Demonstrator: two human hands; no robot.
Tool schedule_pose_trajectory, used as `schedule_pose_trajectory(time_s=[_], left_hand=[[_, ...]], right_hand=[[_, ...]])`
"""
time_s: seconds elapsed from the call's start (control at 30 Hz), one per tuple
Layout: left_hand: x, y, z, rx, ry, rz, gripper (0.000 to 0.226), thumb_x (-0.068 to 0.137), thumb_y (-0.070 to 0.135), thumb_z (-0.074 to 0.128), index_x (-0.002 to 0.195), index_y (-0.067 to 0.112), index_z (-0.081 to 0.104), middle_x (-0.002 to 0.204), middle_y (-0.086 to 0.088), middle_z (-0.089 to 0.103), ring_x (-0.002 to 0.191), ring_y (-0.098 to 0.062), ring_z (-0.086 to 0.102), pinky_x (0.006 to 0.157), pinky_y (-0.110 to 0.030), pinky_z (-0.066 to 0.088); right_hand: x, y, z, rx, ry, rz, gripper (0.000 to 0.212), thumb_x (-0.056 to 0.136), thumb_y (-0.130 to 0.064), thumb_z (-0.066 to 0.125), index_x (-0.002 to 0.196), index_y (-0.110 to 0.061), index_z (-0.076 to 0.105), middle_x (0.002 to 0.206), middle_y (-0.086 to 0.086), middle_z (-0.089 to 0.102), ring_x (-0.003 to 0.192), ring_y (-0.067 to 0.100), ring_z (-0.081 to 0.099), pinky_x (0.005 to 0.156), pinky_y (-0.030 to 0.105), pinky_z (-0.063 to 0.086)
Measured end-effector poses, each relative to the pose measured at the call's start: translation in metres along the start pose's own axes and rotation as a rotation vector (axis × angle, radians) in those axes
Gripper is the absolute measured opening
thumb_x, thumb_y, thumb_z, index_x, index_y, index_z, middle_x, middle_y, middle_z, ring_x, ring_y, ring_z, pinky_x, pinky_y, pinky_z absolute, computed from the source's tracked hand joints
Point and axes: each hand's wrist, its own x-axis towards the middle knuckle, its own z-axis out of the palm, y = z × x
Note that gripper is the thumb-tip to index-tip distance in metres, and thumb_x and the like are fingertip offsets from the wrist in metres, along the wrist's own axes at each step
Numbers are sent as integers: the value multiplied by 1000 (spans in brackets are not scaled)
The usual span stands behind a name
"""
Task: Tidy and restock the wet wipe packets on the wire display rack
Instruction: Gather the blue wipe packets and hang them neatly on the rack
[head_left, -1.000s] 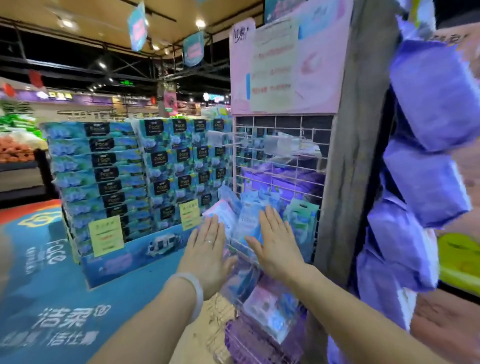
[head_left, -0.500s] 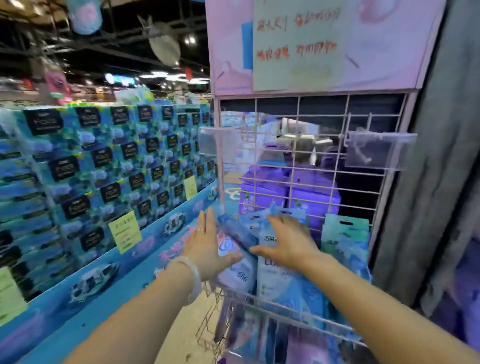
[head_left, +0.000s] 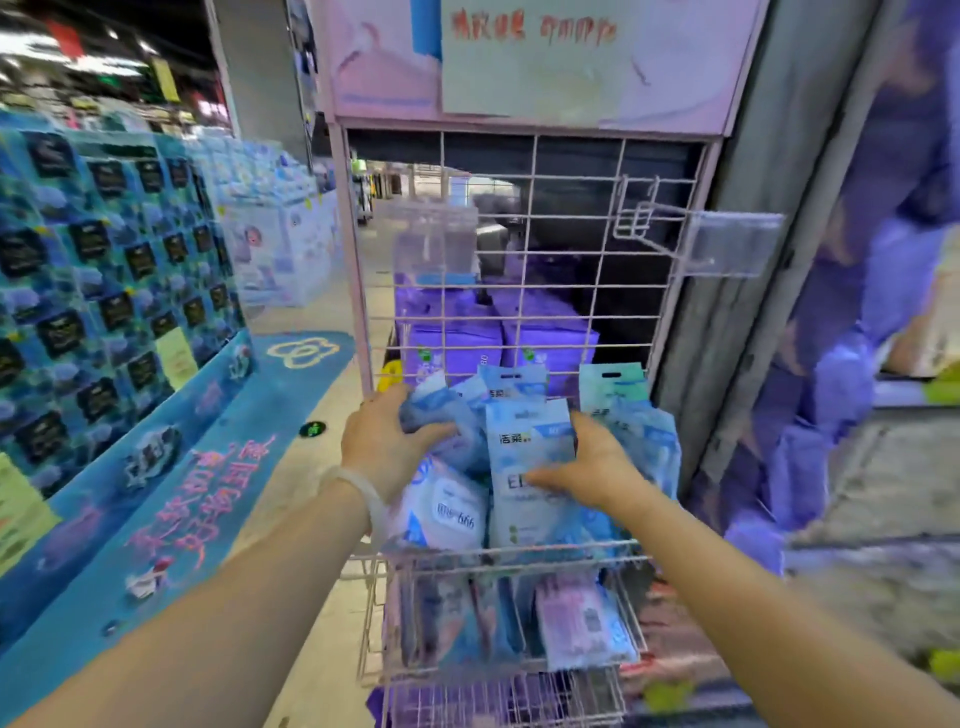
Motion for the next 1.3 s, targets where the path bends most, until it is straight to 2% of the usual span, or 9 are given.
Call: schedule_pose_trajectory(time_s=[0.1,0.2,0.4,0.6,0.7,0.93,1.03,1.13,1.3], left_hand=[[14,16,-2,-138,52,2,22,78,21,71,91,10,56,78,-6,55,76,-22,50,71,-31,40],[30,37,-4,-188,59,91,15,85,15,64,93,4,58,76,-6,50,74,-19,44,62,-26,32],[25,80,3,-387,-199,213,24,87,9,60,110,3,63,93,-6,63,78,-3,58,67,-8,47],[10,92,8,-912,-431,-248,61,75,69,47,95,18,73,92,-7,77,82,-22,73,69,-32,60],[-5,90,24,-764,-507,-88,16,72,27,75,85,20,70,78,6,77,76,-10,71,69,-22,58],[-13,66,44,-824,-267,-227,26,80,15,70,106,12,67,89,2,77,84,-14,71,83,-32,56],[-21,60,55,-794,-248,-274,34,80,20,70,111,8,64,102,-6,72,92,-22,68,88,-36,54],[-31,62,66,-733,-219,-226,11,80,22,70,88,19,63,82,7,72,78,-17,67,70,-28,56],[-35,61,73,-620,-62,-208,26,78,31,71,83,20,48,81,4,60,71,-14,59,67,-28,48]], right_hand=[[-3,-7,-16,114,71,-46,33,69,0,77,85,-21,58,86,-3,64,71,5,61,69,23,58],[-2,-23,-37,270,67,-43,31,70,5,74,97,-4,64,97,15,70,83,25,66,82,41,56],[6,-42,-44,399,-142,-162,30,73,8,67,95,-12,64,75,-6,76,70,8,70,69,25,58],[6,-54,-40,638,39,-155,32,80,-2,65,110,-10,55,101,9,69,80,19,68,77,36,58],[8,-64,-42,700,52,-140,37,84,-11,63,118,-9,49,110,10,66,91,23,66,79,36,57],[14,-18,-95,-276,451,-99,62,77,-46,66,123,-7,51,113,11,58,105,23,55,89,31,42],[3,25,-97,-429,276,181,86,64,-52,76,125,-3,40,121,15,53,112,31,53,81,33,42],[-1,53,-92,-404,223,167,48,70,-32,76,106,-5,59,100,12,65,97,28,63,73,35,49],[-2,38,-117,-5,425,-80,15,77,-11,70,89,-18,64,95,7,70,85,23,67,80,40,56]])
